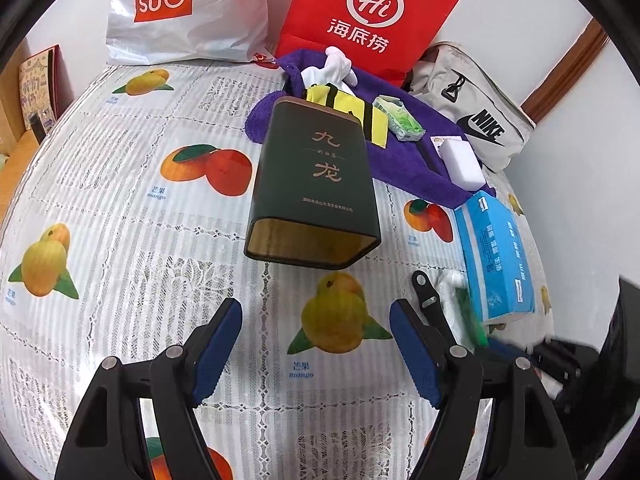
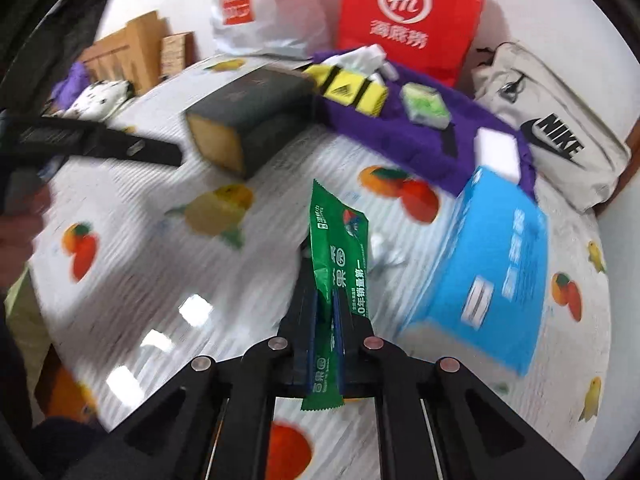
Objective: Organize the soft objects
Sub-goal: 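Grasp the white tissue with the left tool while the right tool lifts the sachet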
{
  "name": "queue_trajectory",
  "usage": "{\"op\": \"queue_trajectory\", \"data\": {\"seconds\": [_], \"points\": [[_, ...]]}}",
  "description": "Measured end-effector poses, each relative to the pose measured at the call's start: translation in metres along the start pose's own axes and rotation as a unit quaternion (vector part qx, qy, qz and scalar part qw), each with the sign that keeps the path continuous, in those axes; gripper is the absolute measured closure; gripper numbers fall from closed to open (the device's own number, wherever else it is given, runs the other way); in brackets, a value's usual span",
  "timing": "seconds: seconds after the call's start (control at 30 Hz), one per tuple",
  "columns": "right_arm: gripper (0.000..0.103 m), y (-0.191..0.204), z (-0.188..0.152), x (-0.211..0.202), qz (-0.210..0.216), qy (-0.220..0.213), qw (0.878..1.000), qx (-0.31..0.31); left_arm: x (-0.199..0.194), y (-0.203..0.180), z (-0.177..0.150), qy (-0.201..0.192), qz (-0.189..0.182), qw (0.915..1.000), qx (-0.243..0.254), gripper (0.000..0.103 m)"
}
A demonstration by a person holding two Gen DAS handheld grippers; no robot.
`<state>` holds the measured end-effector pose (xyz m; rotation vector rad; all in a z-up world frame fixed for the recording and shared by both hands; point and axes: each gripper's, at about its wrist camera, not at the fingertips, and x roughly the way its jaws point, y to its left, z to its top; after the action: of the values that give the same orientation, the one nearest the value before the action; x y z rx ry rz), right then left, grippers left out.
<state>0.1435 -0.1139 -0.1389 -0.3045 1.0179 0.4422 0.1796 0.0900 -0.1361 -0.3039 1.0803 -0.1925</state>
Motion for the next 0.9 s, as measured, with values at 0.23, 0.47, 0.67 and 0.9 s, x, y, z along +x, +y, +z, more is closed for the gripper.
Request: {"op": "queue_trajectory", "data": {"seconds": [0.23, 0.47, 0.67, 0.9], "points": [[0.056, 0.009, -0.022, 0.004, -0.006, 0.002, 1.0, -0.012, 0.0, -0.007, -0.005, 0.004, -0.001, 0.9999, 0.011, 0.028], [0.042, -0.002, -0.022, 0.01, 0.02, -0.01, 1.0, 0.003, -0.003, -0.009, -0.007, 0.002, 0.005, 0.9999, 0.01, 0.028], [0.045, 0.011, -0.025, 0.03, 0.018, 0.014, 0.998, -0.052, -0.006, -0.01, -0.011, 0.002, 0.012, 0.9999, 0.009, 0.028], [0.069, -0.006, -0.028, 0.008, 0.061, -0.011, 0.998, -0.001, -0.004, -0.021, -0.017, 0.005, 0.011, 0.9997, 0.02, 0.028]]}}
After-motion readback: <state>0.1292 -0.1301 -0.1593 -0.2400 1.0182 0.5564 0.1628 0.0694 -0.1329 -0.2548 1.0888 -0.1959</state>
